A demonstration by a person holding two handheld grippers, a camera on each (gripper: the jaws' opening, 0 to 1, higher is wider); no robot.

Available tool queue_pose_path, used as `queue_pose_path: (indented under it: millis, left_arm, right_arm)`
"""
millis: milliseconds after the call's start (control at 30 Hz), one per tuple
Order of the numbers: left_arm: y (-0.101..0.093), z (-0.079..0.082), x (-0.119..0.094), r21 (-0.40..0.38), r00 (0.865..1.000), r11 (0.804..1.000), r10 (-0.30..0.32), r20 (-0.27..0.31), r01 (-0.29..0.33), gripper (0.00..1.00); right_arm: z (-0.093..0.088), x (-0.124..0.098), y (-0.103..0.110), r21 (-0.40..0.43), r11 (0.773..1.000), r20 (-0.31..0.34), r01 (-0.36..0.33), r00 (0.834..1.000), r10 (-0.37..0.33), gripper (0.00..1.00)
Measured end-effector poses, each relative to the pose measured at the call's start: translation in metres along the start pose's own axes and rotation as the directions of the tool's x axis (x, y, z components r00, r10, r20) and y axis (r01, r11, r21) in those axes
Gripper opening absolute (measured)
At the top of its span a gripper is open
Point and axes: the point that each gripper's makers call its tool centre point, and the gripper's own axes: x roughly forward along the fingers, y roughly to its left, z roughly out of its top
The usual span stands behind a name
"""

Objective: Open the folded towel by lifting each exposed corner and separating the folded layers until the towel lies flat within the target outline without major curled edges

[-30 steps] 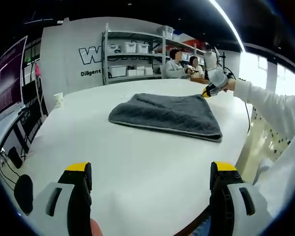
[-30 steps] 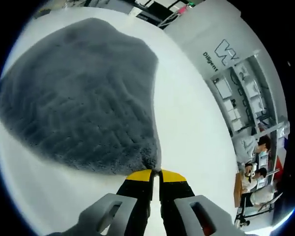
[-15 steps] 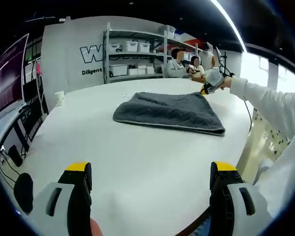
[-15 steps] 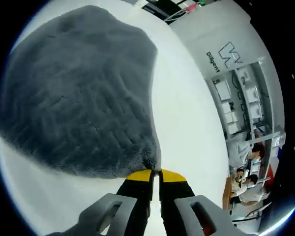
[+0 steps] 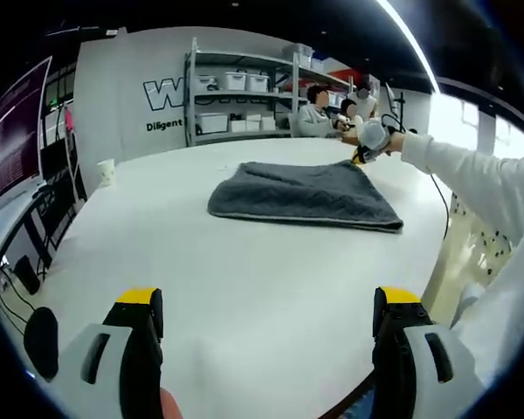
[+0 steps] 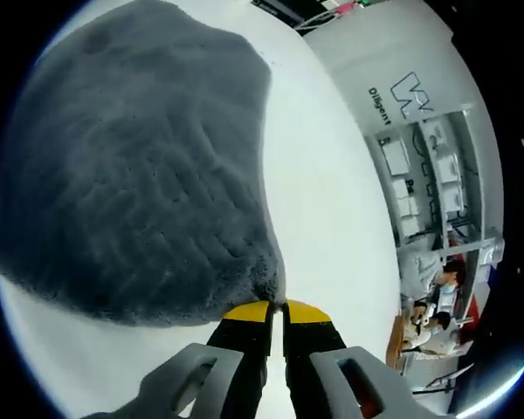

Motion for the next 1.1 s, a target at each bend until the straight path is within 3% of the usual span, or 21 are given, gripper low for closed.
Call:
queue_pose_path:
  millis: [633,1100]
  left_arm:
    - [0.007,0.012,0.004,-0.008,1.0,1.0,0.023,-0.007,-0.023,0.99]
    - [0.017,0.014,0.012,-0.023,0.999,0.999,0.031,-0.023,-0.032,0.99]
  right_arm:
    - [0.021,0.042,-0.036,-0.074,0.997,-0.024,0.028,0.999,-0.03,0.0]
    - [0.042,0.067,-0.067,-0.076,0.99,-0.014,0.116,0.993,-0.117,0.0]
